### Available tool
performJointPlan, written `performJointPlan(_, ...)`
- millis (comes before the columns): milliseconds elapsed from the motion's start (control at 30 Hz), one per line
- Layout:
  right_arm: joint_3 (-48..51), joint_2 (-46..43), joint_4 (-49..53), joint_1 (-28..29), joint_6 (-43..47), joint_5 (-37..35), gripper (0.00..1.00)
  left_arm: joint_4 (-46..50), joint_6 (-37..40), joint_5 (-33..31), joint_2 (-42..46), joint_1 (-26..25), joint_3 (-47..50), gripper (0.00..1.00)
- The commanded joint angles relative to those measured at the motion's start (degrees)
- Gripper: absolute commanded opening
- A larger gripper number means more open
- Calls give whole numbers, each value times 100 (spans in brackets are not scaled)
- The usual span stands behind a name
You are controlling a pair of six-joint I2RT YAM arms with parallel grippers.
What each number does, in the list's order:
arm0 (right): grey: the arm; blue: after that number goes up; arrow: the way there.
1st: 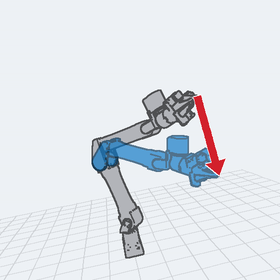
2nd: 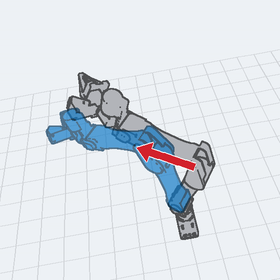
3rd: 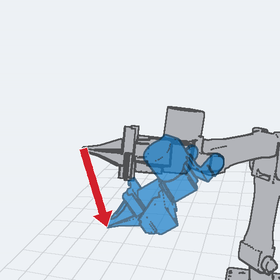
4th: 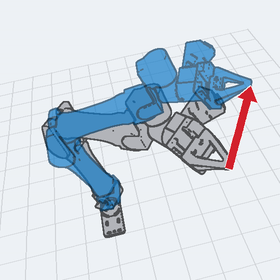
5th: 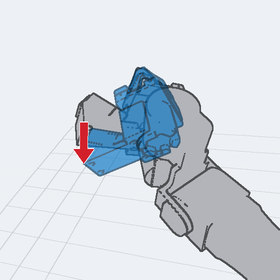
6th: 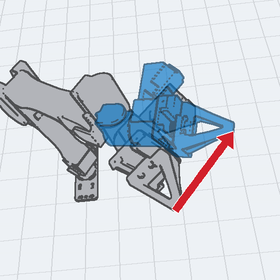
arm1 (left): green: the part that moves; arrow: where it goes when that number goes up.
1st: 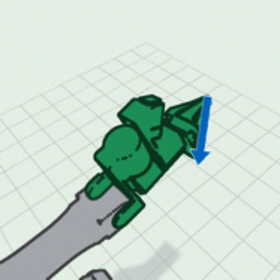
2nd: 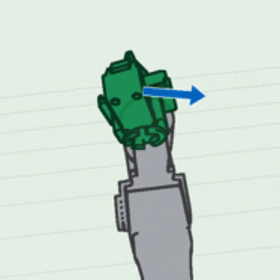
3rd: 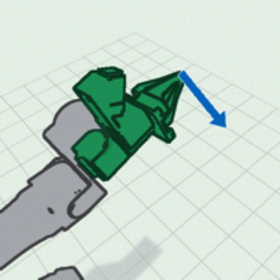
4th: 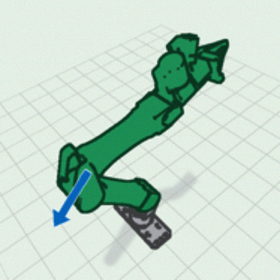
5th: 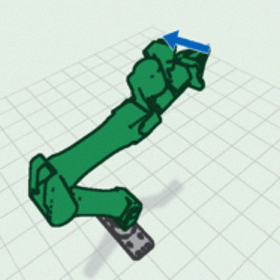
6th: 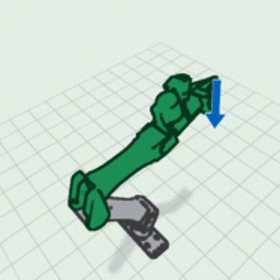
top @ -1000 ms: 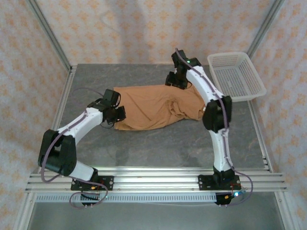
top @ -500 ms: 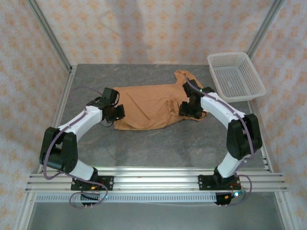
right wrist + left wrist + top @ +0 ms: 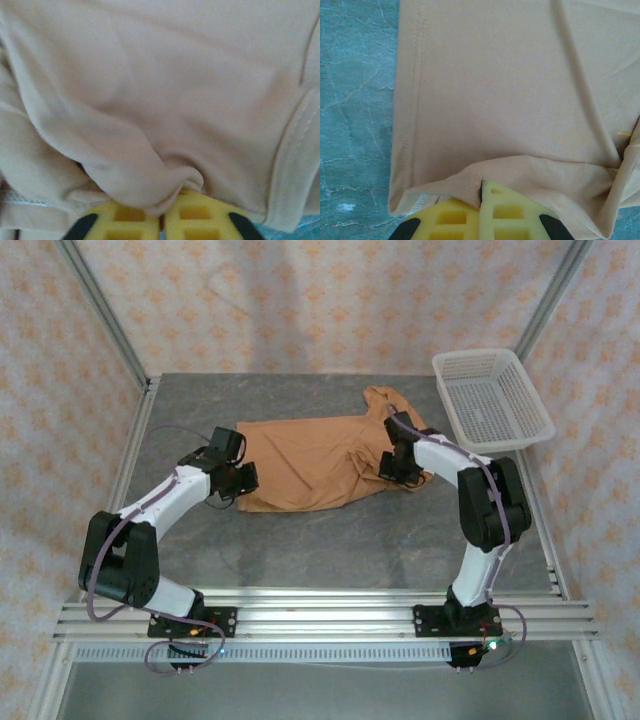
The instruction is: Fold the inside-out t-shirt
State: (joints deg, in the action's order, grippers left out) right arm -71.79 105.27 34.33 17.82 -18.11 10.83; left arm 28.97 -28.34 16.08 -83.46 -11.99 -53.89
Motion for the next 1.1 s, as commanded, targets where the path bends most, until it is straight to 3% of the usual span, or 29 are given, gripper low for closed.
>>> performJointPlan(0, -414, -148, 298, -45, 332, -329, 3, 48, 135, -14, 164, 46, 10, 0)
performJointPlan(300, -1545, 282, 1205, -209, 500, 6, 0, 109, 162, -24, 186, 42, 10, 0)
performJointPlan(500, -2076, -419, 1998, -140, 245, 1977, 0, 240, 179, -67, 403, 66, -27, 0)
performJointPlan(633, -2100, -1104, 2326, -122, 301, 2484, 0, 302, 179, -65, 482, 65, -137, 0)
performJointPlan(767, -1904, -1352, 2790, -22, 625, 2391, 3, 278, 140, -2, 480, 68, -183, 0)
performJointPlan(933, -1813, -1021, 2804, 8, 641, 1819, 5, 205, 100, 103, 416, 61, -166, 0)
performJointPlan(1067, -2333, -339, 2672, 32, 492, 1432, 18, 226, 127, 47, 387, 56, -175, 0)
